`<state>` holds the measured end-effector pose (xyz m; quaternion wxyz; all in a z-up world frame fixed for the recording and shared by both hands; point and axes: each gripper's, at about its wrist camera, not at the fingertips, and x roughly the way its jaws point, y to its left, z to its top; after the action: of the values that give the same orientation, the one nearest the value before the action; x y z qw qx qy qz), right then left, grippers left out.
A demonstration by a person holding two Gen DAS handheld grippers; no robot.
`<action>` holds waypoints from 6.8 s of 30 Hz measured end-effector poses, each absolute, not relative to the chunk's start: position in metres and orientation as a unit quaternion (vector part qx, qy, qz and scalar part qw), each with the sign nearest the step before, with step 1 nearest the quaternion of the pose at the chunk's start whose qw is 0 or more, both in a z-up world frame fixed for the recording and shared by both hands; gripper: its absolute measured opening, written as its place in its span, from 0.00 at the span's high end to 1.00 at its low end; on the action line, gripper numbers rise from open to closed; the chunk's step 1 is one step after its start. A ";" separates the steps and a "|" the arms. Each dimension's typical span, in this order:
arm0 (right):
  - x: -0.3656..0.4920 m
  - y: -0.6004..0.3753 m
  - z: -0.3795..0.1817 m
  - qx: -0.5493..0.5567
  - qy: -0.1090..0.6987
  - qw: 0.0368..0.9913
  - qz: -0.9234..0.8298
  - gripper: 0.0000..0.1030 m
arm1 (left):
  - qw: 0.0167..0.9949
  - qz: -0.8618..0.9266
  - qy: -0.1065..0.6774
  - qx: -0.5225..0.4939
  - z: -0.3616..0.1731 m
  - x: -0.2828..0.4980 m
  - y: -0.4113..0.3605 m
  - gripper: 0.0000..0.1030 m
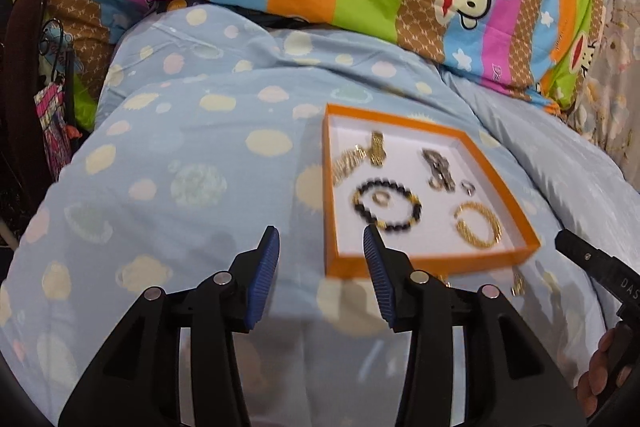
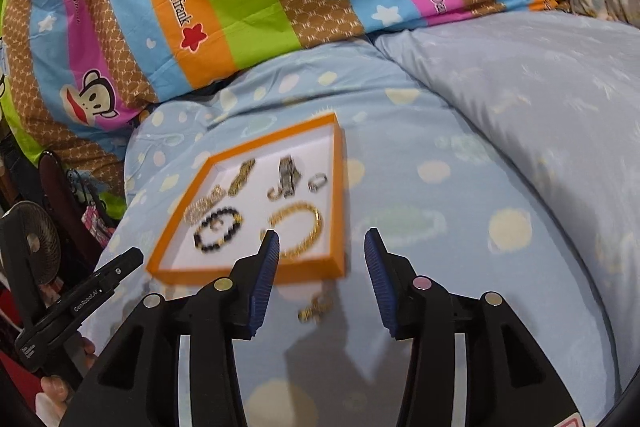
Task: Organize jewelry
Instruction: 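Grasp the gold pearl-drop earring beside the box with the right tool, then grasp the small gold earring with the left tool while the right tool holds the pearl earring, then carry both earrings over the orange box with both tools, then lower both earrings into the box and open both tools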
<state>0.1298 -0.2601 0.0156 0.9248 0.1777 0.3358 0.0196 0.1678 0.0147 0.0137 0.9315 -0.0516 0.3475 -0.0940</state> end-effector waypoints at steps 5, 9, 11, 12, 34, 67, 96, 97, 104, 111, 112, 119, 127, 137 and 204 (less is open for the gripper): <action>0.121 -0.236 0.005 0.129 0.360 0.924 0.015 0.57 | 0.928 -0.097 0.357 -0.048 0.006 0.145 0.009 0.51; 0.124 -0.222 0.002 0.094 0.370 0.924 0.004 0.57 | 0.926 -0.098 0.362 -0.045 0.003 0.135 0.006 0.47; 0.126 -0.222 0.000 0.094 0.376 0.922 -0.003 0.57 | 0.927 -0.095 0.360 -0.043 0.003 0.134 0.006 0.44; 0.128 -0.222 -0.001 0.094 0.380 0.920 -0.008 0.57 | 0.927 -0.096 0.360 -0.043 0.003 0.134 0.006 0.43; 0.146 -0.218 -0.015 0.077 0.423 0.902 -0.046 0.69 | 0.916 -0.105 0.382 -0.063 -0.005 0.141 0.010 0.43; 0.101 -0.234 -0.012 0.137 0.406 0.903 -0.025 0.92 | 0.896 -0.126 0.425 -0.012 -0.017 0.172 -0.077 0.68; 0.051 -0.214 0.005 0.137 0.370 0.919 0.021 0.92 | 0.905 -0.148 0.395 -0.050 0.002 0.083 -0.013 0.96; 0.051 -0.213 0.009 0.137 0.366 0.920 0.023 0.92 | 0.908 -0.146 0.389 -0.049 0.006 0.083 -0.011 0.96; 0.069 -0.213 0.052 0.126 0.320 0.939 0.030 0.92 | 0.926 -0.135 0.351 -0.042 0.048 0.104 -0.005 0.96; 0.105 -0.215 0.072 0.127 0.290 0.948 0.025 0.92 | 0.938 -0.138 0.317 -0.028 0.075 0.145 -0.019 0.96; 0.110 -0.215 0.073 0.128 0.288 0.949 0.025 0.92 | 0.938 -0.140 0.315 -0.026 0.075 0.150 -0.022 0.96; 0.142 -0.217 0.070 0.133 0.287 0.949 0.016 0.92 | 0.938 -0.147 0.314 -0.012 0.069 0.185 -0.044 0.96; 0.176 -0.214 0.054 0.144 0.298 0.944 0.007 0.92 | 0.935 -0.141 0.325 -0.010 0.051 0.217 -0.051 0.96; 0.202 -0.216 0.041 0.146 0.304 0.942 0.000 0.92 | 0.933 -0.136 0.332 -0.008 0.035 0.241 -0.051 0.96; 0.219 -0.208 0.015 0.129 0.323 0.938 -0.003 0.82 | 0.941 -0.105 0.322 -0.004 0.016 0.249 -0.047 0.64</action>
<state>0.2189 -0.2081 0.0148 0.9375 0.1287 0.3232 -0.0029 0.2489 -0.0471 0.0162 0.9411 -0.0038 0.3215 -0.1048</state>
